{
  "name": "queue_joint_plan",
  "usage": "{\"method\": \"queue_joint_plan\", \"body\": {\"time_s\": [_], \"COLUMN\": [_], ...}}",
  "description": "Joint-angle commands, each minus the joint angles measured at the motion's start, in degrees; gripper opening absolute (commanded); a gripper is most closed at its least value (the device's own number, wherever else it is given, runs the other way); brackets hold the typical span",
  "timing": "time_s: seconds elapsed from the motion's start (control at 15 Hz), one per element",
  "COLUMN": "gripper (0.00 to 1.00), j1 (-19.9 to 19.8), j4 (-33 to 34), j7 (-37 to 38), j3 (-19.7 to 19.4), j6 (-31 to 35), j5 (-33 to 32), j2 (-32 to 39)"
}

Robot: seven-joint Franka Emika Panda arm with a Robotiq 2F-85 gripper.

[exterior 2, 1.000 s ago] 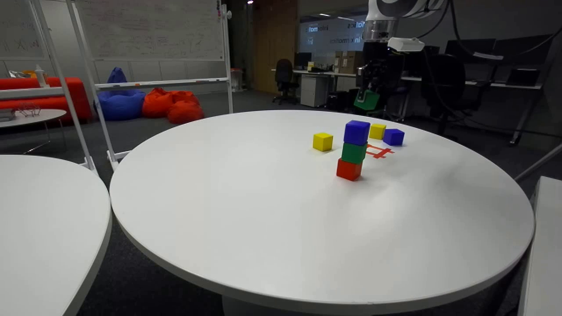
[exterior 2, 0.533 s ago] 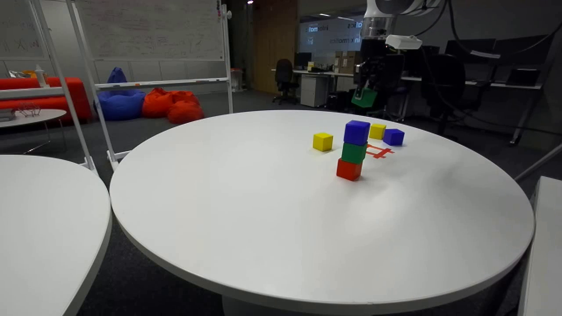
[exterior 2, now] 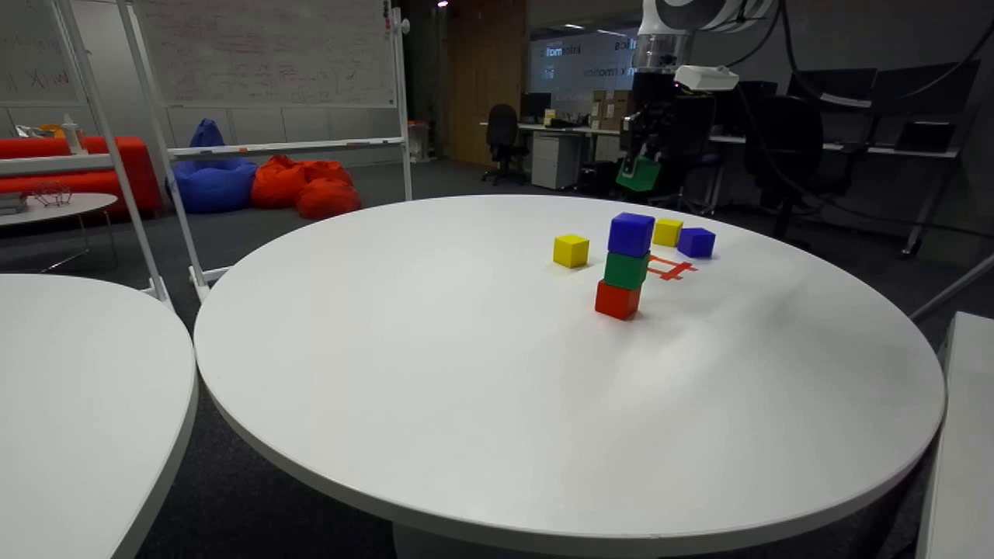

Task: Unstack all the toy blocks then put the orange block in the marked zone

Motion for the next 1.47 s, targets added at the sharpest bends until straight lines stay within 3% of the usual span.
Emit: {"method": "queue_joint_plan", "body": {"time_s": [0.0,0.93,1.4], "gripper": [0.31,0.31,0.31], "j1": [-0.5,1.3,0.1], "j4": [3.3,8.8,12.7], "j7": [-2.0,-1.1,-2.4], "j3": [0.1,0.3,0.5], "j6": [-0.5,-1.7,-3.3], "j5": [0.4,-1.5,0.2], "j2": [1.9,3.4,8.7]}}
